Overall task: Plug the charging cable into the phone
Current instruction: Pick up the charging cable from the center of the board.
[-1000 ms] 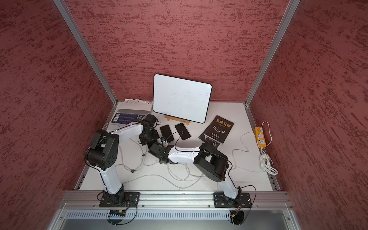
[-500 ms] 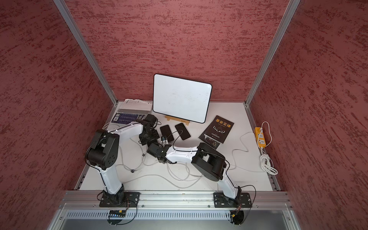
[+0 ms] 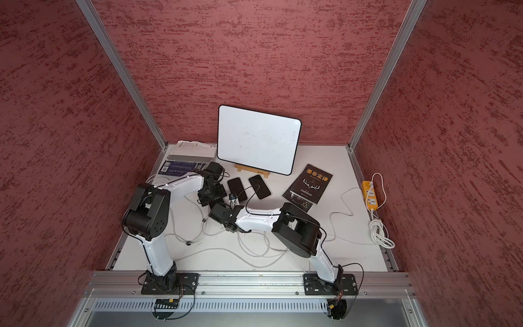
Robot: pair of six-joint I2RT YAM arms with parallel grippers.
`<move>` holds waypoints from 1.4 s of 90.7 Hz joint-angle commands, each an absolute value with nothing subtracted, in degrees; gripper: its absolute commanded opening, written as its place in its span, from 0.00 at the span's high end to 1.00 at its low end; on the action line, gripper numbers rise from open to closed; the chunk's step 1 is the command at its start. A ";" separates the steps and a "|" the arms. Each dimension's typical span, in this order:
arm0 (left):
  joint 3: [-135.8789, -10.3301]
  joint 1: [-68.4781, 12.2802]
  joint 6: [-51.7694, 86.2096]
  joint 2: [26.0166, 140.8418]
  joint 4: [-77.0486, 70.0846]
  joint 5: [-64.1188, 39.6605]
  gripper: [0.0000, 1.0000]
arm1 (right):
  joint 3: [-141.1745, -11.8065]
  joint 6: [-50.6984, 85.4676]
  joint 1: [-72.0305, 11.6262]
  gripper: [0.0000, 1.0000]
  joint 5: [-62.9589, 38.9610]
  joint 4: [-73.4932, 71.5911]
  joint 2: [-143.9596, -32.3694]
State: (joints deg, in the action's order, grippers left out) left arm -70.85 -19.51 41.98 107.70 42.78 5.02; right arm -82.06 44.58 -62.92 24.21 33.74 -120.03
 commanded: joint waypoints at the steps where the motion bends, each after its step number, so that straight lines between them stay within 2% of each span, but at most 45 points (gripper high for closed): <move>1: -71.76 -18.98 41.92 109.17 41.74 5.84 1.00 | -80.01 44.32 -62.16 0.85 22.64 35.67 -123.09; 21: -71.81 -18.98 41.84 109.13 41.83 5.72 1.00 | -77.38 42.77 -61.16 0.87 20.17 31.32 -121.09; 33: -71.72 -18.98 41.82 108.98 41.84 5.71 1.00 | -74.79 38.96 -60.67 1.00 17.23 25.49 -118.76; 42: -71.64 -18.99 41.75 108.61 41.74 5.54 1.00 | -73.41 35.35 -60.07 1.00 15.46 22.61 -116.44; 59: -69.92 -18.98 41.74 106.06 39.99 5.22 1.00 | -64.98 25.89 -55.83 1.00 -0.45 6.54 -107.28; 70: -67.73 -18.96 41.69 102.56 37.61 4.56 1.00 | -57.07 25.11 -52.52 1.00 -14.07 -7.40 -102.50; 99: -60.56 -20.09 42.04 91.18 29.90 1.93 1.00 | -47.69 32.12 -50.98 1.00 -34.17 -33.51 -105.16; 109: -58.99 -20.70 42.10 88.20 28.31 2.37 1.00 | -46.74 33.24 -50.98 1.00 -35.48 -37.81 -106.41; 127: -58.47 -21.31 42.35 86.81 28.23 2.46 1.00 | -43.53 34.70 -50.97 1.00 -32.02 -46.44 -106.06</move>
State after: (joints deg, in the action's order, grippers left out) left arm -58.70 -20.93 41.98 88.09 31.18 2.72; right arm -44.99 33.15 -51.09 -31.97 -36.80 -106.15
